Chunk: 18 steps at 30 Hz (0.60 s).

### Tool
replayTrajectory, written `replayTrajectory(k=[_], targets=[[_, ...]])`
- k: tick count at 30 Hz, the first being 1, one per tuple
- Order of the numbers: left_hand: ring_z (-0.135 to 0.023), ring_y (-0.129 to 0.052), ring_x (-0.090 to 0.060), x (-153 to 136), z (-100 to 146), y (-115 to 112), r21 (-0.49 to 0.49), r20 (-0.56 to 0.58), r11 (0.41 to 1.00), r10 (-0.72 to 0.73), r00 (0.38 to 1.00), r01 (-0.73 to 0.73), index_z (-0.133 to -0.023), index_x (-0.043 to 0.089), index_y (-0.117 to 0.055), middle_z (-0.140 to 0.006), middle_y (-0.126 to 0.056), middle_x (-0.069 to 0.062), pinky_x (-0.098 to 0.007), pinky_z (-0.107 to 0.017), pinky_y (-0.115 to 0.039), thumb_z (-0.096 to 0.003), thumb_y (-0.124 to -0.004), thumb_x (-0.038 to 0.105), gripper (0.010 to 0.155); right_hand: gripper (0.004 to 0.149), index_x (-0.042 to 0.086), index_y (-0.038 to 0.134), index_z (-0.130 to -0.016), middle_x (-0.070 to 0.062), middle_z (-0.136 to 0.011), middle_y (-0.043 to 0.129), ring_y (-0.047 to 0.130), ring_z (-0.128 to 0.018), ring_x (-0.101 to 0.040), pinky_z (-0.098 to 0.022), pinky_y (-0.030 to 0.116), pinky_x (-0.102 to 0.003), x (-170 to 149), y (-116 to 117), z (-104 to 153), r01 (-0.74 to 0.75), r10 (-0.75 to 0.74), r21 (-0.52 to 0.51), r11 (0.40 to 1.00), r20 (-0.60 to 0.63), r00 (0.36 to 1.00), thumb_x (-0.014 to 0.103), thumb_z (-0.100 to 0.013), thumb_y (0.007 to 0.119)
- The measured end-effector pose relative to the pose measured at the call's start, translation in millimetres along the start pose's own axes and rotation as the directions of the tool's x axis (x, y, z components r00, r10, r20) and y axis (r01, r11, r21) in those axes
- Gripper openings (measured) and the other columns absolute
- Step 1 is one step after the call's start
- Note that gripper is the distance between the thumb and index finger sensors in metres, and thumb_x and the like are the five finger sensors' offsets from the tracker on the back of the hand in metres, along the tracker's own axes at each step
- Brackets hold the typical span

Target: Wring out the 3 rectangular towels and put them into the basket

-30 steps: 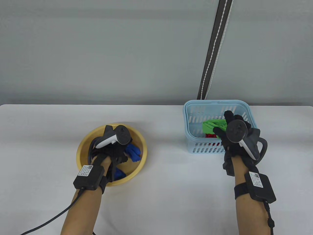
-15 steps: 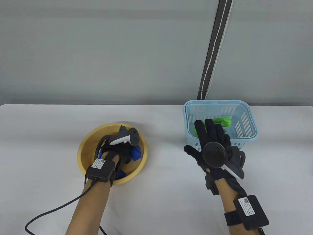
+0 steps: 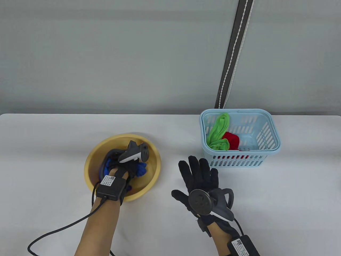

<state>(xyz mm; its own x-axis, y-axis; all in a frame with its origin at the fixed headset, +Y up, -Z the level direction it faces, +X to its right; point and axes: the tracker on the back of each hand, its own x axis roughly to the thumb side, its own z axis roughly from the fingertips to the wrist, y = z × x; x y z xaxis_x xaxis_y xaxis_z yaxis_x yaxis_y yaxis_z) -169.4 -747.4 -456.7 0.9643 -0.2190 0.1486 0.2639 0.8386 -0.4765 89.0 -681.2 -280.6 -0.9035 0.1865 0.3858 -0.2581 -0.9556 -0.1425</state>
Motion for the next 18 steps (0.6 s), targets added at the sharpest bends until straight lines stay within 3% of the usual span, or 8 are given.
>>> replayTrajectory(k=[5,12,18], targets=[[-0.103,-0.072,-0.040,-12.1,17.5,13.4,0.058,-0.028,0.997,0.047,0.998,-0.046,-0.094,0.031,-0.075,-0.106,-0.077,-0.005,-0.068,-0.072,-0.062,-0.0474,-0.090,0.043,0.050,0.099,0.026,0.009,-0.116,-0.022,-0.124,0.024,0.027,-0.113,-0.055,-0.071,0.033,-0.079,-3.8,3.7,3.3,-0.002,0.002,0.009,1.000,0.008,1.000,0.061,-0.052,0.076],[-0.097,-0.082,-0.039,-38.5,77.1,58.1,0.251,-0.042,0.952,0.192,0.980,-0.176,-0.095,0.031,-0.076,-0.104,-0.083,-0.005,-0.065,-0.069,-0.069,-0.0474,-0.090,0.046,0.052,0.098,0.027,0.009,-0.116,-0.022,-0.124,0.023,0.027,-0.113,-0.055,-0.072,0.032,-0.079,-2.5,0.9,4.1,0.042,-0.042,0.006,0.999,0.019,0.999,0.061,-0.052,0.076],[-0.086,-0.093,-0.037,-59.1,144.5,94.7,0.459,0.016,0.819,0.379,0.925,-0.344,-0.094,0.030,-0.078,-0.098,-0.090,-0.007,-0.059,-0.061,-0.079,-0.0476,-0.090,0.048,0.052,0.098,0.027,0.008,-0.116,-0.021,-0.125,0.023,0.026,-0.113,-0.055,-0.072,0.032,-0.079,-1.4,-5.5,3.5,0.098,-0.098,-0.001,0.995,0.022,0.995,0.061,-0.053,0.076]])
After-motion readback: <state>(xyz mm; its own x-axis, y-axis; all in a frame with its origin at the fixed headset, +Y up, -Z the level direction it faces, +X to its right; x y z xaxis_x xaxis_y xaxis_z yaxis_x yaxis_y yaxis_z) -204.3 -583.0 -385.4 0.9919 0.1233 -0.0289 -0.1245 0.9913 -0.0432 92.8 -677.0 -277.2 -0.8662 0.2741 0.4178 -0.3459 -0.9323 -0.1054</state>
